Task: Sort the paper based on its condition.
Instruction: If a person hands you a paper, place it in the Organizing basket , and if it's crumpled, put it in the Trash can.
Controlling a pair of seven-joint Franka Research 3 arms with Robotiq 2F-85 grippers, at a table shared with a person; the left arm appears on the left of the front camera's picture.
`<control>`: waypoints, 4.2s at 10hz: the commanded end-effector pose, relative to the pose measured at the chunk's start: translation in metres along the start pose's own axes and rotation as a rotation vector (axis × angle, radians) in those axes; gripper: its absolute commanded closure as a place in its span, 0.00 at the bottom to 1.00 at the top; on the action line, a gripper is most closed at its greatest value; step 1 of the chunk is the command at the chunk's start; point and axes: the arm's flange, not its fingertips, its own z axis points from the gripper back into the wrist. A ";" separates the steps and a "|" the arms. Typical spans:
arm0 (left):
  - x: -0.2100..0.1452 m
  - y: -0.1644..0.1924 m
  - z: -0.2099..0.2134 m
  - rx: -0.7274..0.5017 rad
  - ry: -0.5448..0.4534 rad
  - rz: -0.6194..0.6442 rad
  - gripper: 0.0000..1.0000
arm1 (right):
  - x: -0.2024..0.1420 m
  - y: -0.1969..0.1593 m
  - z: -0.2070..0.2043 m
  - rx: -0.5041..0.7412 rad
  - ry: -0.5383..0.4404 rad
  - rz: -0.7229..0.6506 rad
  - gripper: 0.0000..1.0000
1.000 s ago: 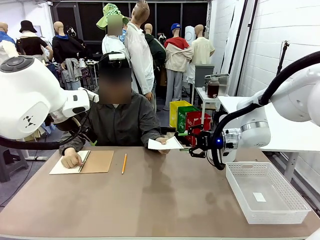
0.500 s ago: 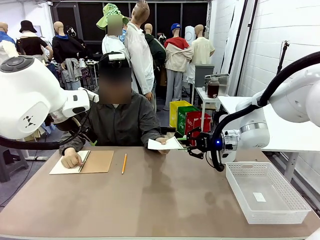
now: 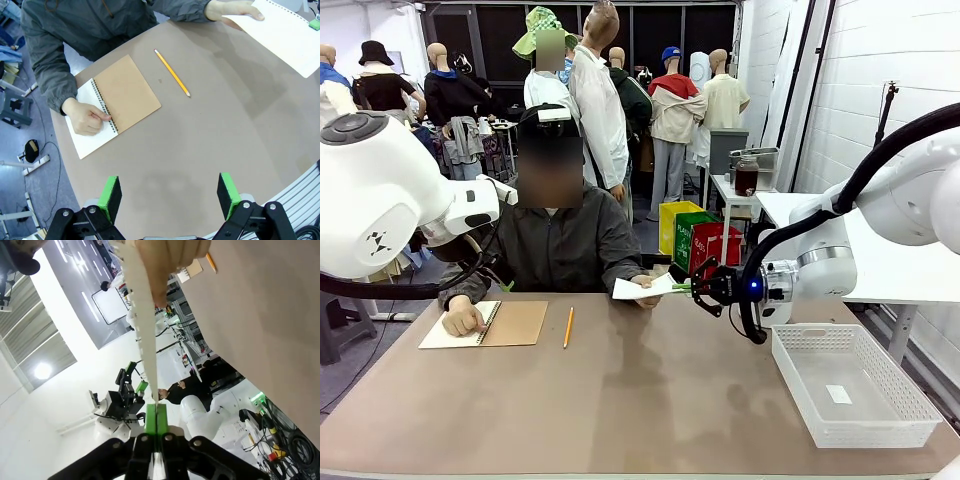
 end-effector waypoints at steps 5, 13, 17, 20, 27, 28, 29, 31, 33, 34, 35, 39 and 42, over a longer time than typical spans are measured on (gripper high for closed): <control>0.000 0.001 0.000 0.002 0.003 -0.012 0.00 | -0.032 0.045 0.020 -0.220 -0.085 0.237 1.00; 0.000 0.001 0.000 0.002 0.003 -0.012 0.00 | -0.146 0.095 0.112 -1.016 -0.305 0.676 1.00; 0.000 0.001 0.000 0.002 0.003 -0.012 0.00 | -0.170 0.059 0.148 -1.053 -0.388 0.580 1.00; 0.000 0.001 0.000 0.002 0.003 -0.012 0.00 | -0.178 0.043 0.174 -1.032 -0.392 0.524 1.00; 0.000 0.001 0.000 0.002 0.003 -0.012 0.00 | -0.144 0.042 0.213 -1.085 -0.268 0.387 1.00; 0.000 0.001 0.000 0.002 0.003 -0.012 0.00 | -0.129 0.040 0.215 -1.099 -0.216 0.375 1.00; 0.000 0.001 0.000 0.002 0.003 -0.012 0.00 | -0.117 0.038 0.212 -1.111 -0.179 0.376 1.00; 0.000 0.001 0.000 0.002 0.003 -0.012 0.00 | -0.099 0.035 0.210 -1.100 -0.132 0.403 1.00; 0.000 0.001 0.000 0.002 0.003 -0.012 0.00 | -0.092 0.028 0.207 -1.023 -0.134 0.412 1.00; 0.000 0.001 0.000 0.002 0.003 -0.012 0.00 | -0.092 0.023 0.209 -1.018 -0.142 0.380 1.00; 0.000 0.001 0.000 0.002 0.003 -0.012 0.00 | -0.095 0.018 0.210 -1.014 -0.144 0.374 1.00; 0.000 0.001 0.000 0.002 0.003 -0.012 0.00 | -0.100 -0.011 0.201 -1.079 -0.265 0.330 1.00; 0.000 0.001 0.000 0.002 0.003 -0.012 0.00 | -0.086 -0.032 0.199 -1.120 -0.326 0.292 1.00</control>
